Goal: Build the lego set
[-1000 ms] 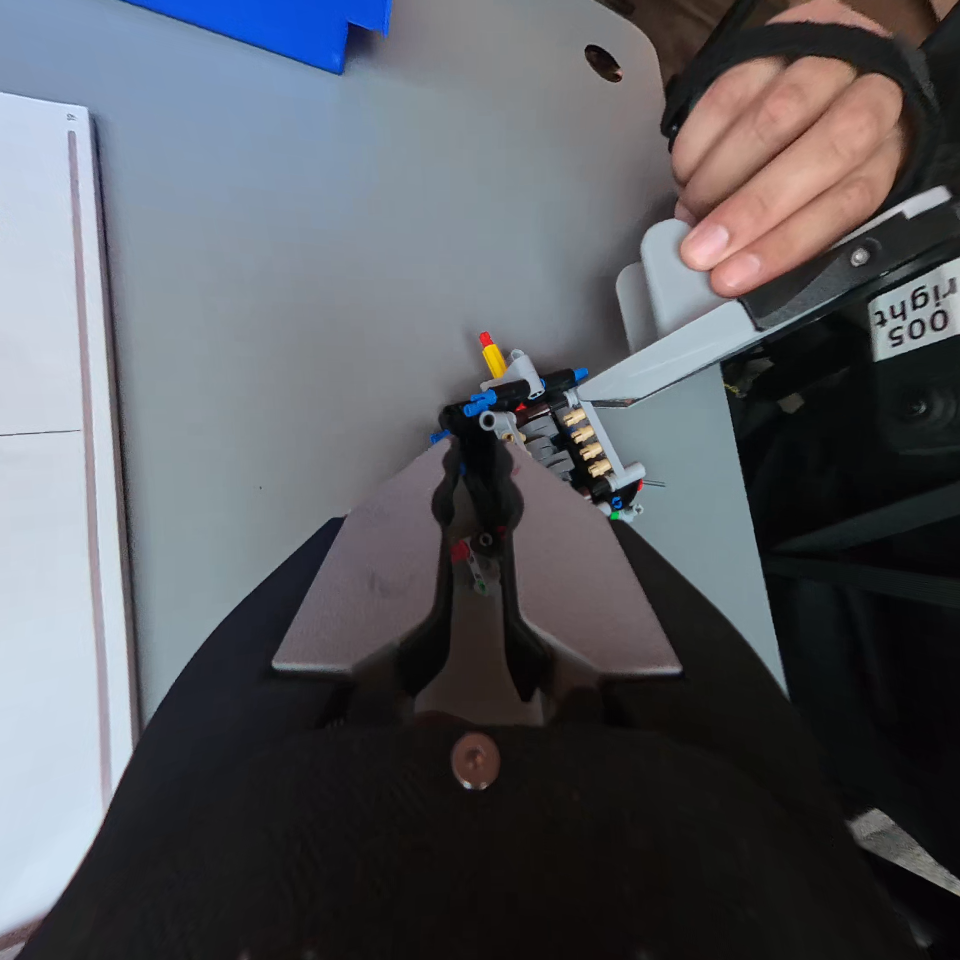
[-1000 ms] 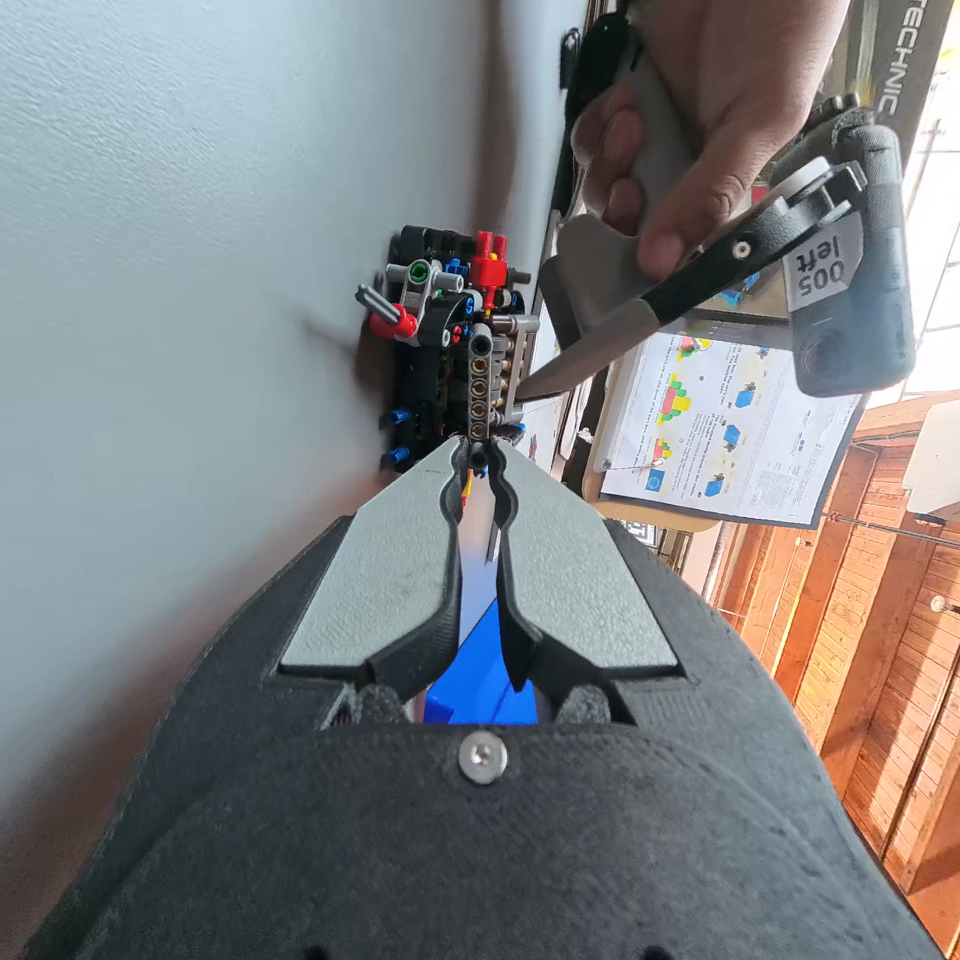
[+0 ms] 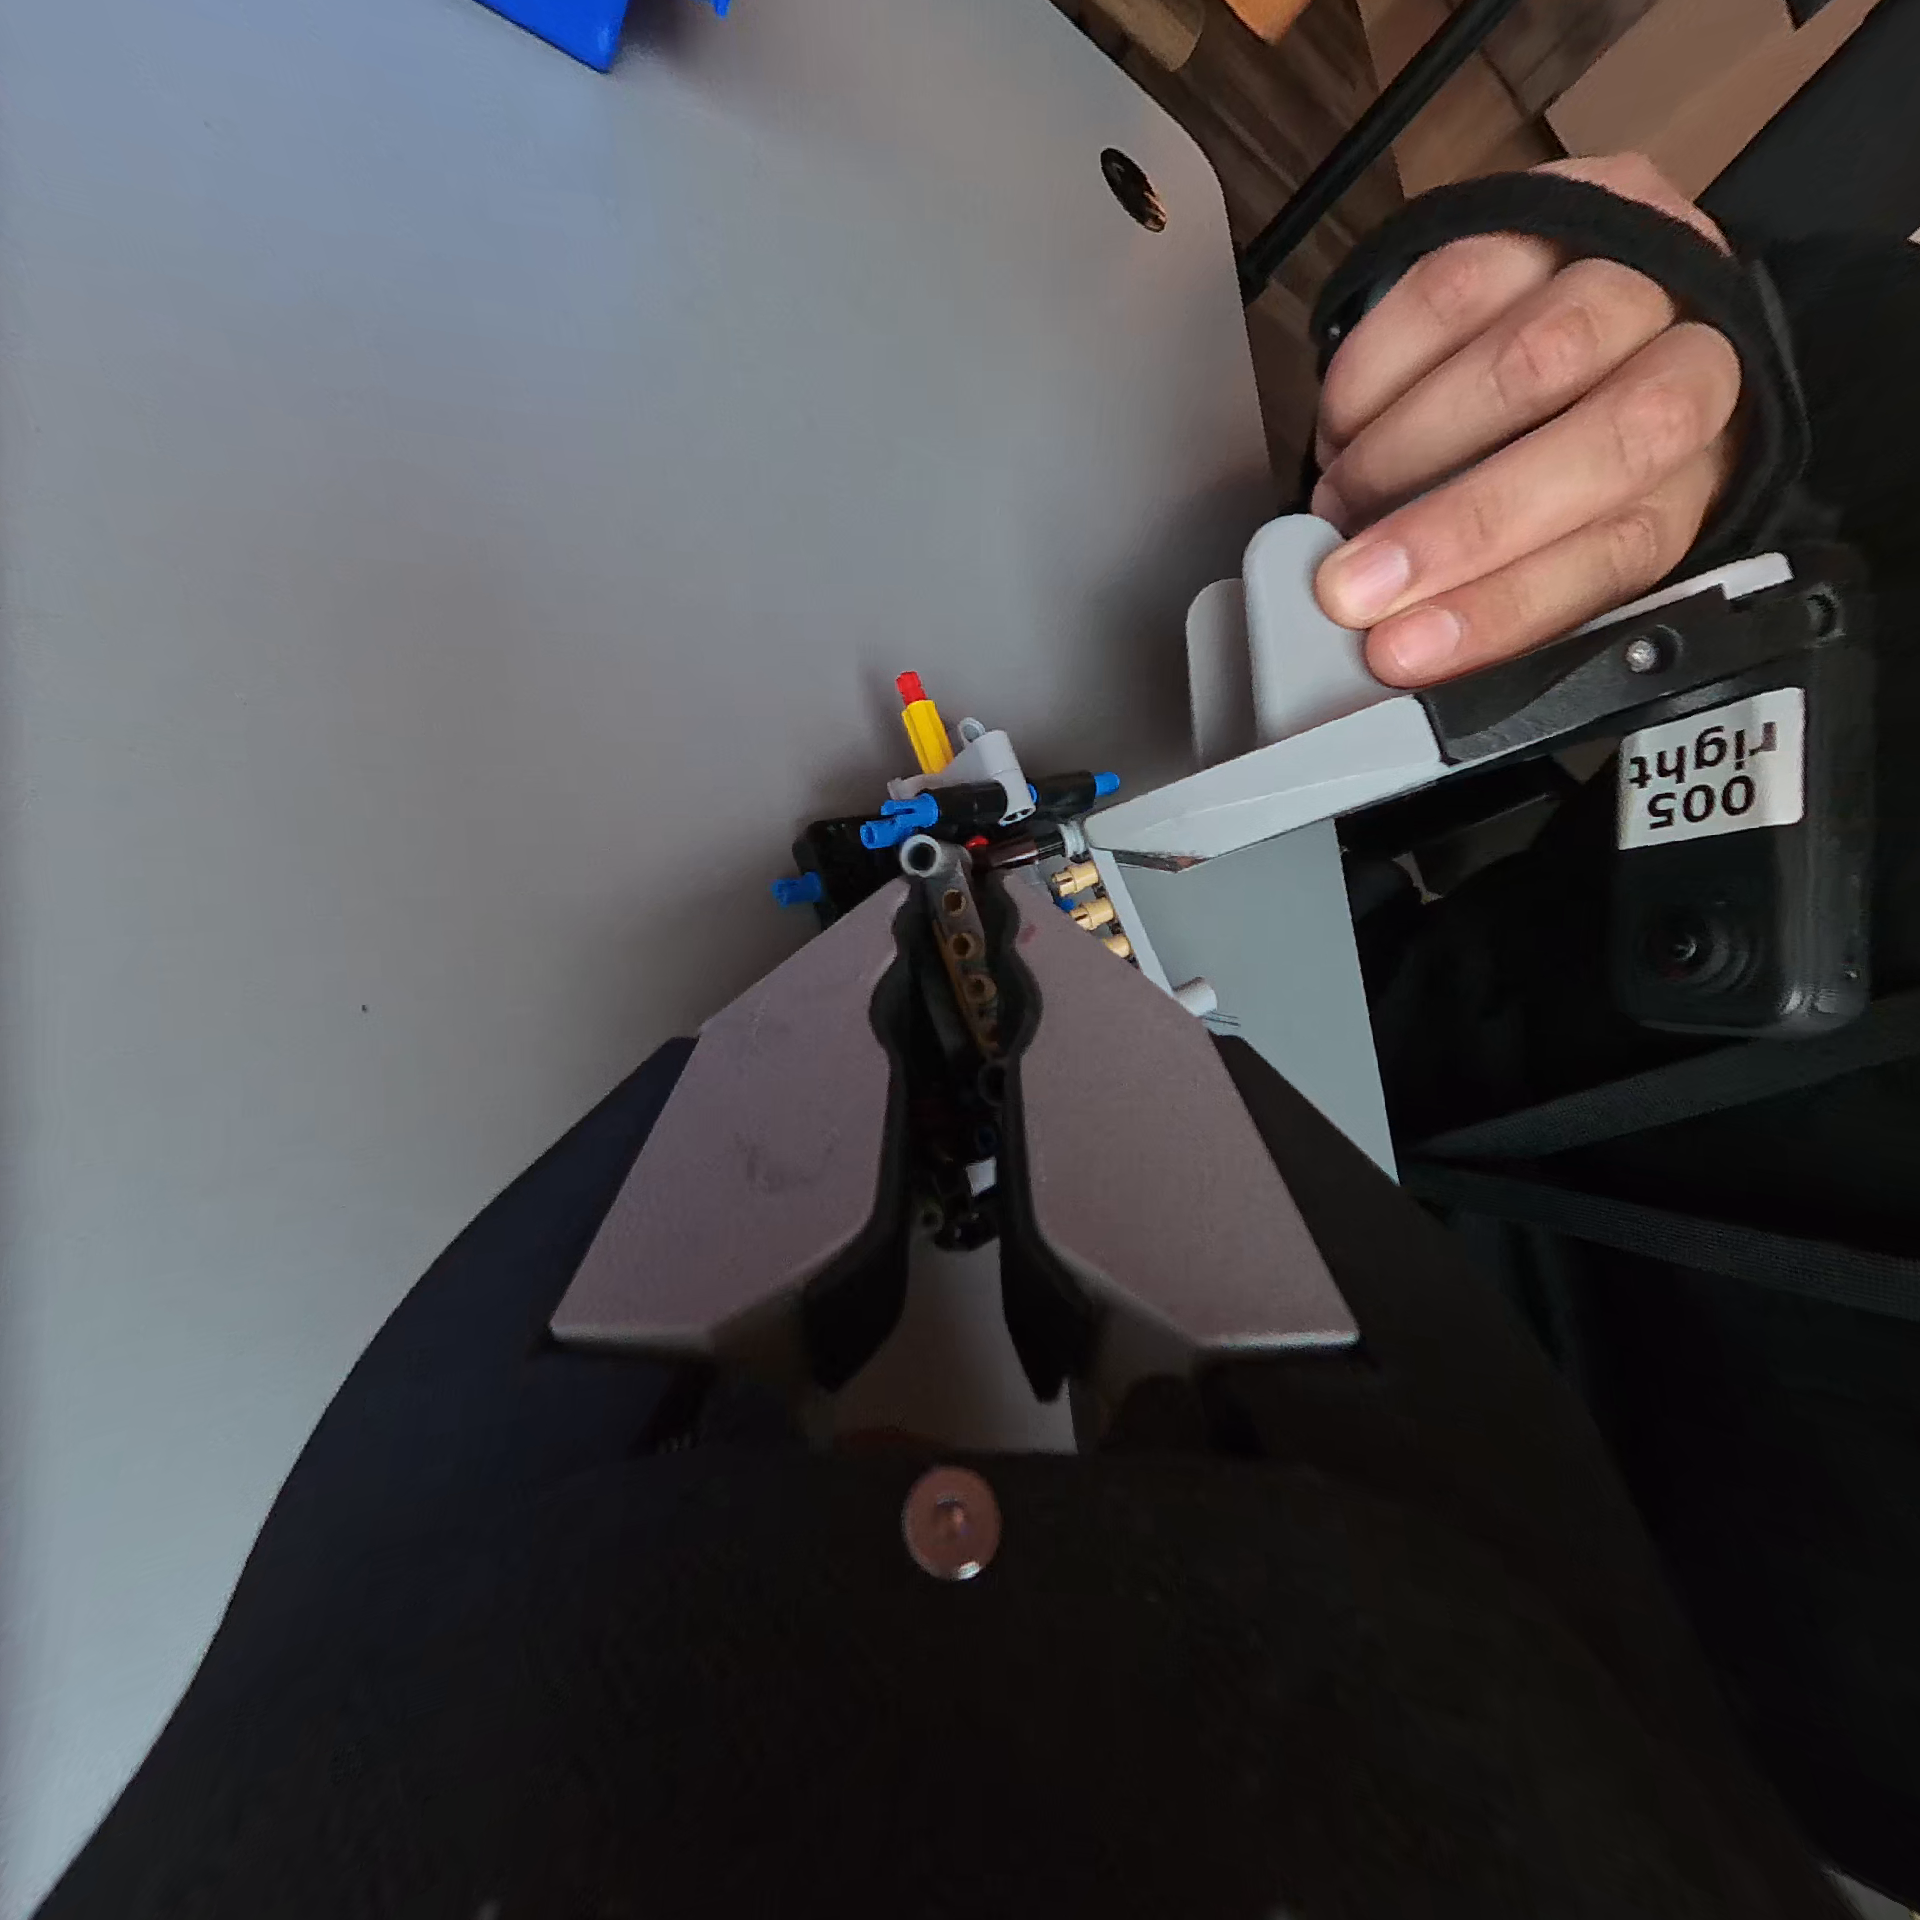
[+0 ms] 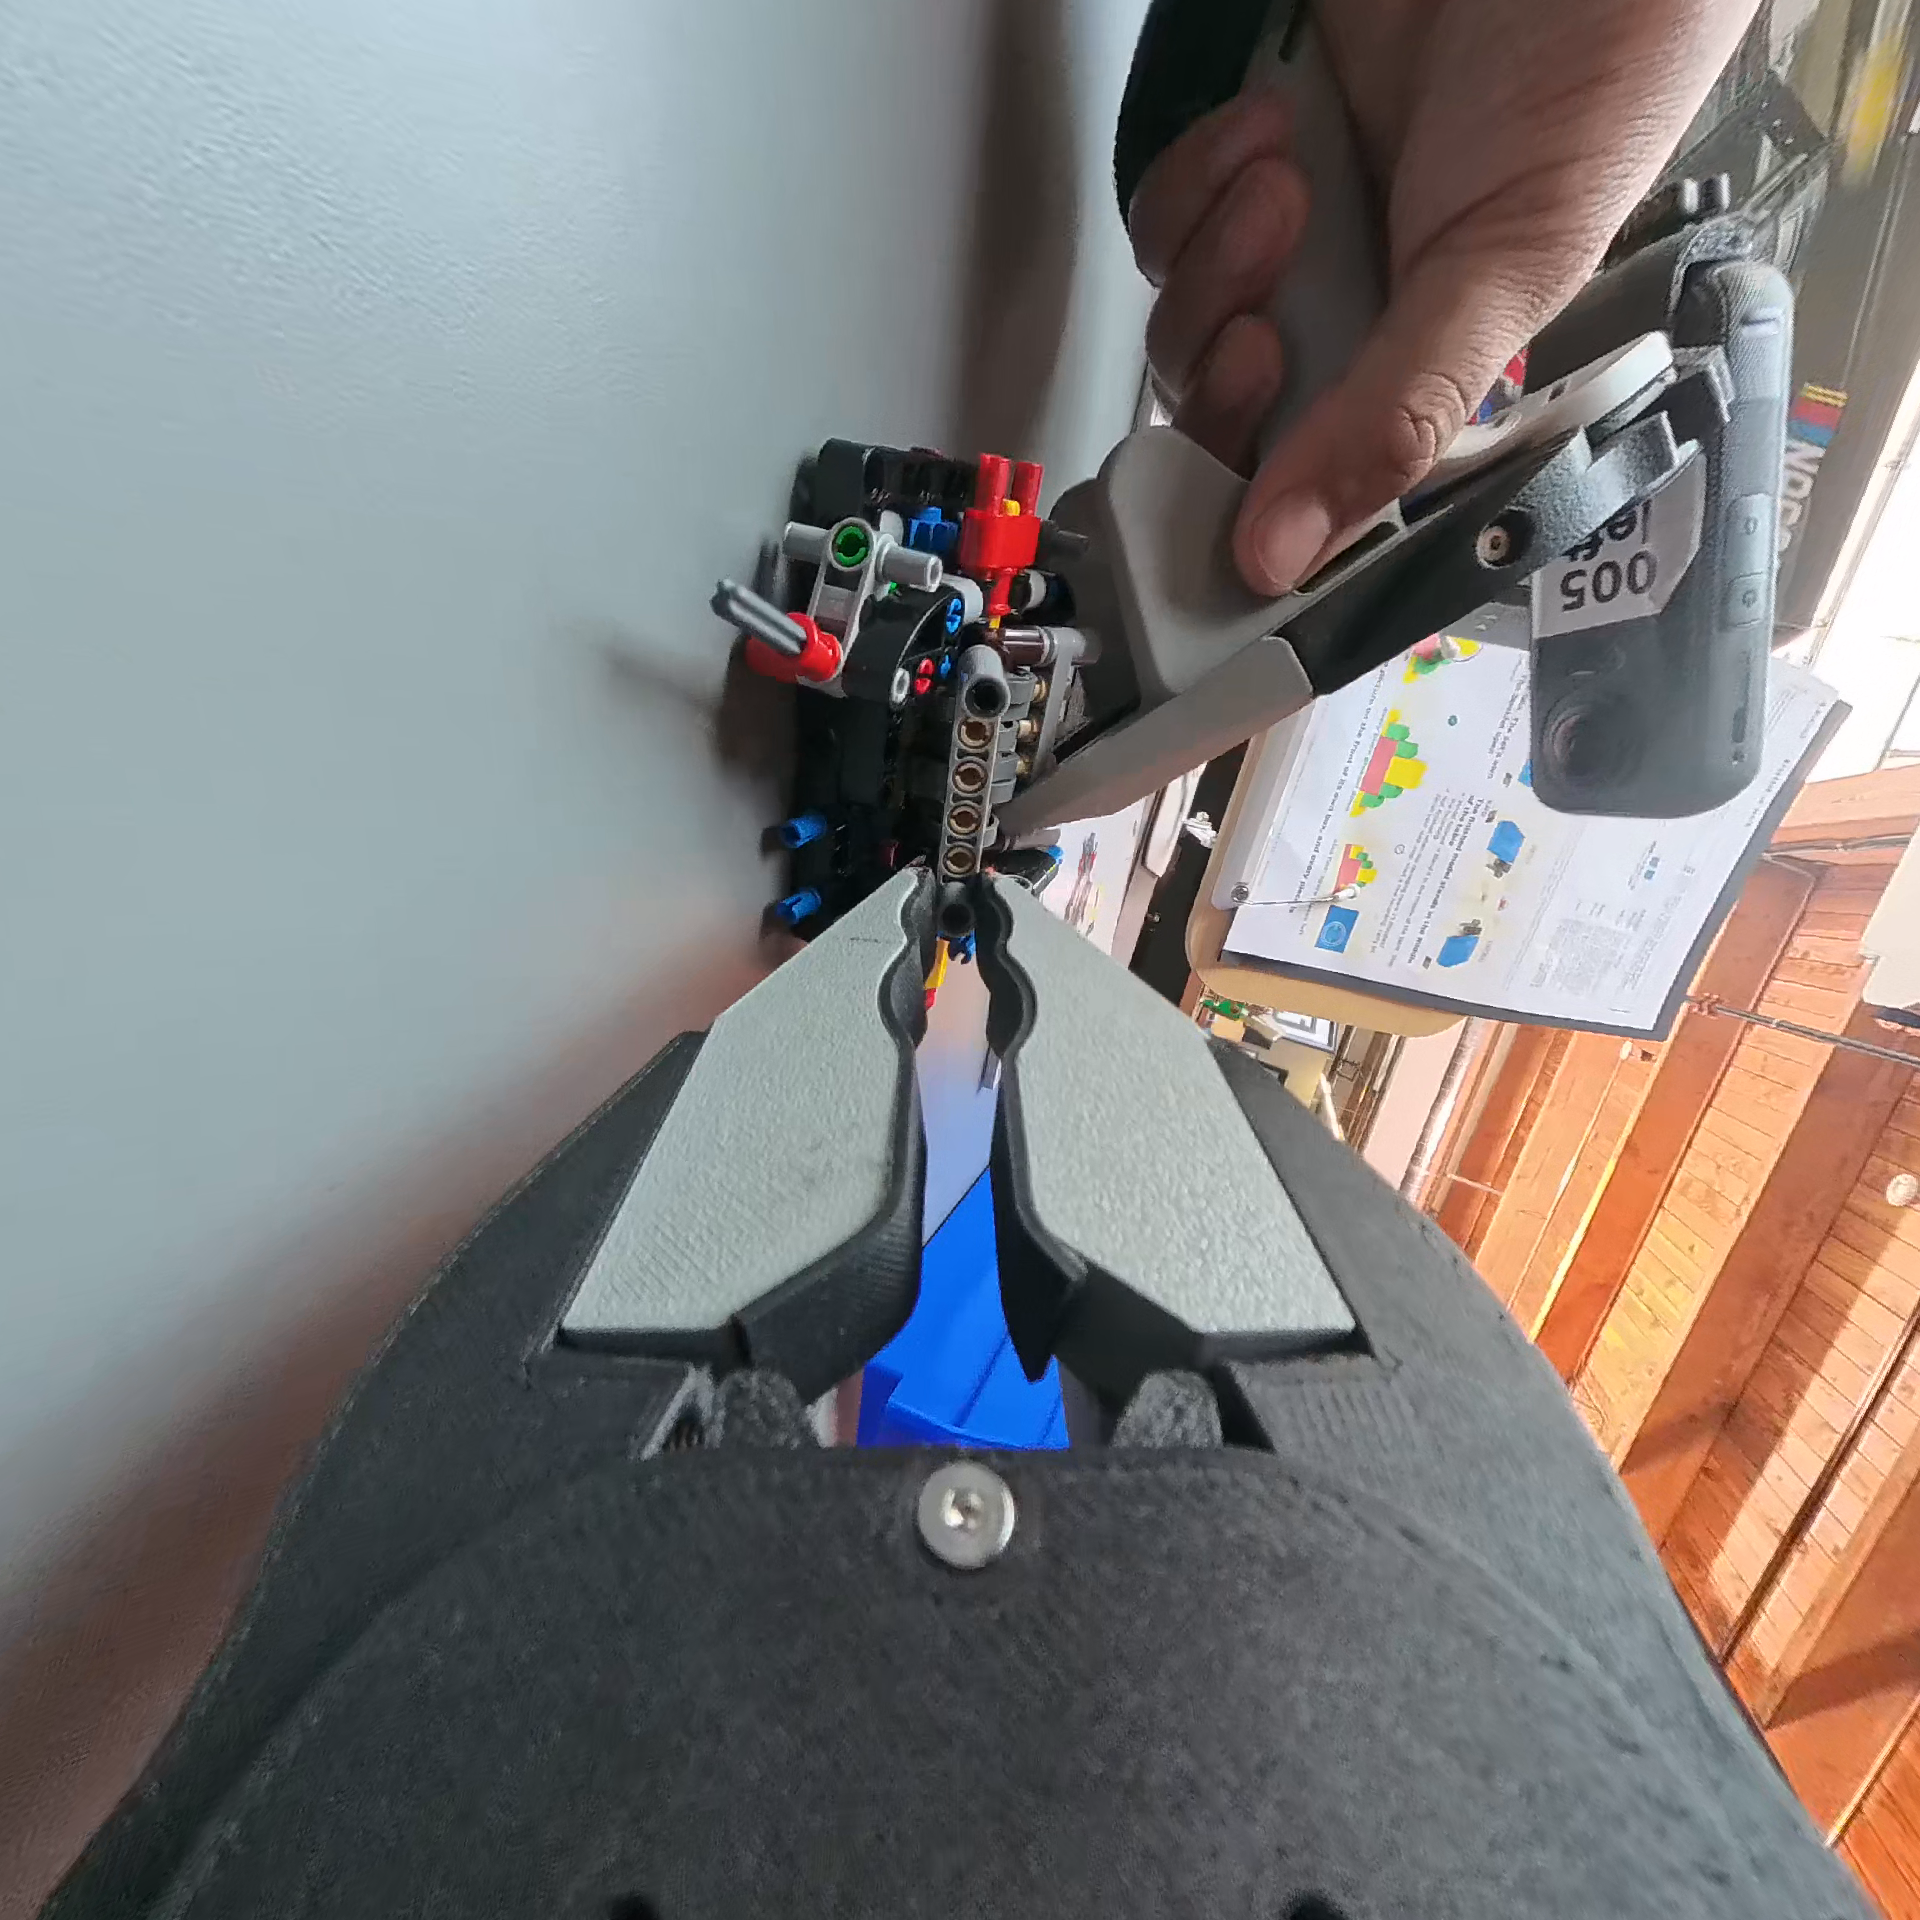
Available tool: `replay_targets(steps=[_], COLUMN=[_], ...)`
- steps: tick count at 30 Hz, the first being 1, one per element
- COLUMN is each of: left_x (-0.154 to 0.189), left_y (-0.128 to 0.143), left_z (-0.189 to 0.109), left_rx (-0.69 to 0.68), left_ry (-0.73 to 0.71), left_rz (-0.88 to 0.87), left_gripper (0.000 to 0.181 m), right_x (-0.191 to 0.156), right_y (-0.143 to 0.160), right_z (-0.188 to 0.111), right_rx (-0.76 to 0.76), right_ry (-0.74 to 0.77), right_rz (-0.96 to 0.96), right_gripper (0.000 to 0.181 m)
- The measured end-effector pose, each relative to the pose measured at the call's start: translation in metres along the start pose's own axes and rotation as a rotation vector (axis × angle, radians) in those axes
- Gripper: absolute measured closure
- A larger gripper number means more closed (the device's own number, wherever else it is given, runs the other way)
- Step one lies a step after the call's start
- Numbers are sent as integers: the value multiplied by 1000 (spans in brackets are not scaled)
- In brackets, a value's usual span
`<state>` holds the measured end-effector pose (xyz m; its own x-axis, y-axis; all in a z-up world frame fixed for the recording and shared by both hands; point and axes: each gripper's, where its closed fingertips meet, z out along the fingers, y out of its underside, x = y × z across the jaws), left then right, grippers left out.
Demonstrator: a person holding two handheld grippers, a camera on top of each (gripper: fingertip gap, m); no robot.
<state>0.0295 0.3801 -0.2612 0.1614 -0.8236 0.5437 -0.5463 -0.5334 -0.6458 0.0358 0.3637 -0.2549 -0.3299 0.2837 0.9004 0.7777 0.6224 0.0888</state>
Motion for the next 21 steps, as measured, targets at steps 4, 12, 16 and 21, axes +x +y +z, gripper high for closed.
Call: replay_targets(steps=[4, 12, 16, 21], left_x=[-1, -3, -3, -3], left_y=[1, -1, -3, -5], left_z=[-2, -2, 0, 2], left_rx=[16, 29, 45, 57], left_ry=[-20, -34, -32, -36], left_rz=[-5, -12, -19, -31], left_gripper=[174, 174, 174, 173], right_x=[1, 2, 2, 3], right_y=[0, 2, 4, -13], right_z=[3, 5, 2, -14], right_rx=[0, 16, 36, 134], right_ry=[-5, 2, 4, -6], right_rz=[-28, 32, 70, 87], right_gripper=[177, 177, 174, 162])
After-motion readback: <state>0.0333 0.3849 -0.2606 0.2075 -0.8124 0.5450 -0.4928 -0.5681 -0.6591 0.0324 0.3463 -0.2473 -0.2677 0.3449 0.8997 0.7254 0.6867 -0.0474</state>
